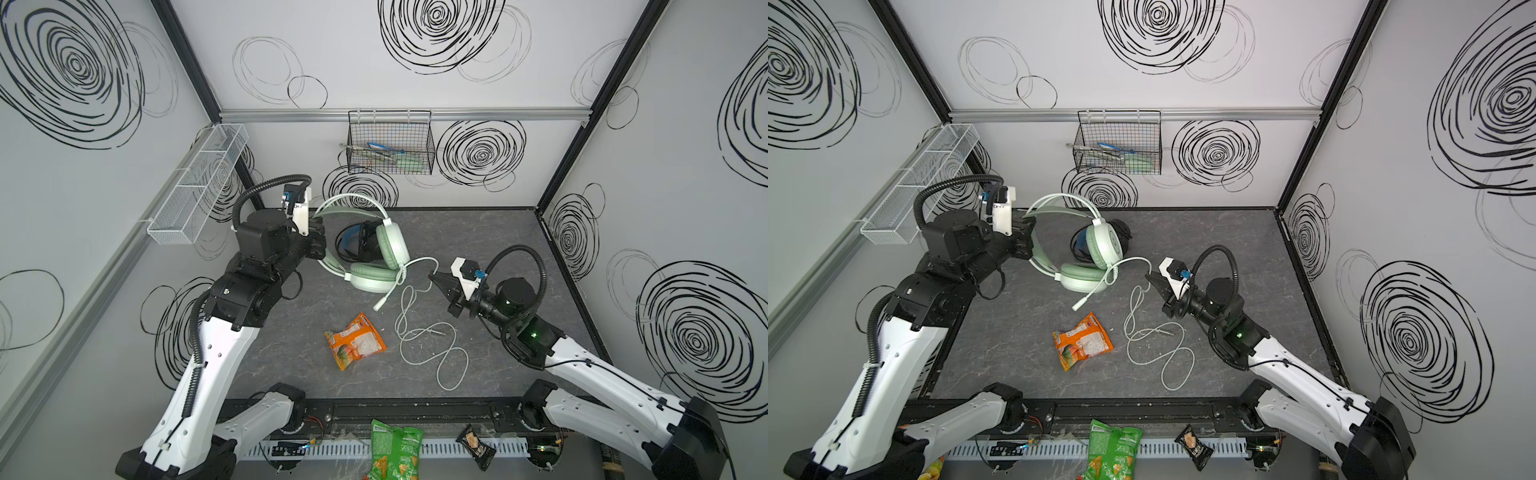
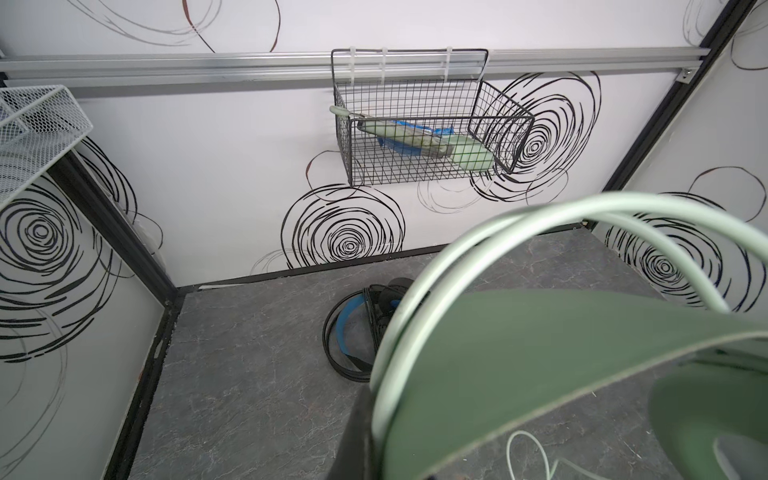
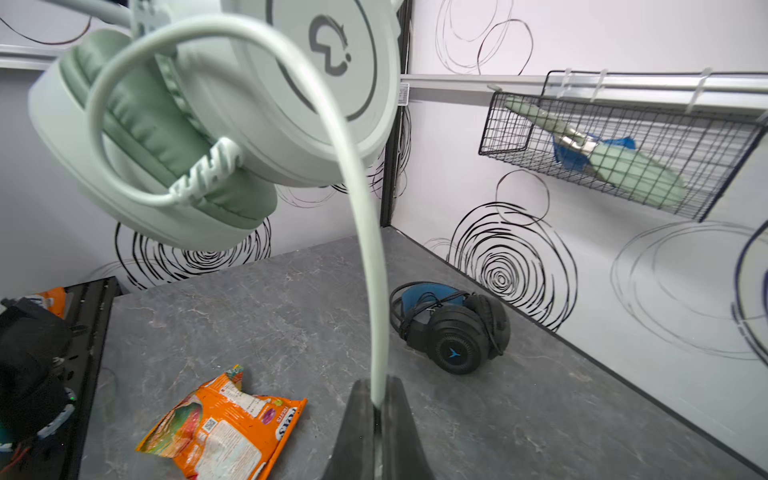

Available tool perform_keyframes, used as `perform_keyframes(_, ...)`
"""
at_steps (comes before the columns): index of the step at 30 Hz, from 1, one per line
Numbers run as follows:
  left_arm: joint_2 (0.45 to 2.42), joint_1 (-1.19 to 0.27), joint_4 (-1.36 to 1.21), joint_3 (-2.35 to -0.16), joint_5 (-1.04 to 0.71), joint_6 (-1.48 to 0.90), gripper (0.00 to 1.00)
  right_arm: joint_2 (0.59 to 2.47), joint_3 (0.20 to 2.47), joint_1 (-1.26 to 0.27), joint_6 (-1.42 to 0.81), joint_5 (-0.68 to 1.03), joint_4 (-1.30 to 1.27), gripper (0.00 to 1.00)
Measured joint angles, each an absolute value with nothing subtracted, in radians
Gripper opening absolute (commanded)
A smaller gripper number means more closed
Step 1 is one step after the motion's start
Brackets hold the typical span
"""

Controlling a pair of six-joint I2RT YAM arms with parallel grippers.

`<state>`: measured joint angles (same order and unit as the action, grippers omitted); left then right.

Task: Wrap the headphones

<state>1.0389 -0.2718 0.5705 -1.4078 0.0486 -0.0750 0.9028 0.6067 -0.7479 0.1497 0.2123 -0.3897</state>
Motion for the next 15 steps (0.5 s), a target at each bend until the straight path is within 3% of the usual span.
perform_keyframes(9, 1.034, -0.265, 0.549, -1.302, 0.079, -0.07, 0.0, 0.866, 0.805, -0.755, 0.283, -0.011, -0.2, 0.0)
perform_keyframes(15, 1.019, -0.265, 0.546, -1.238, 0.074, -0.07, 0.0, 0.913, 0.9, -0.763, 0.352, -0.072, -0.125, 0.0)
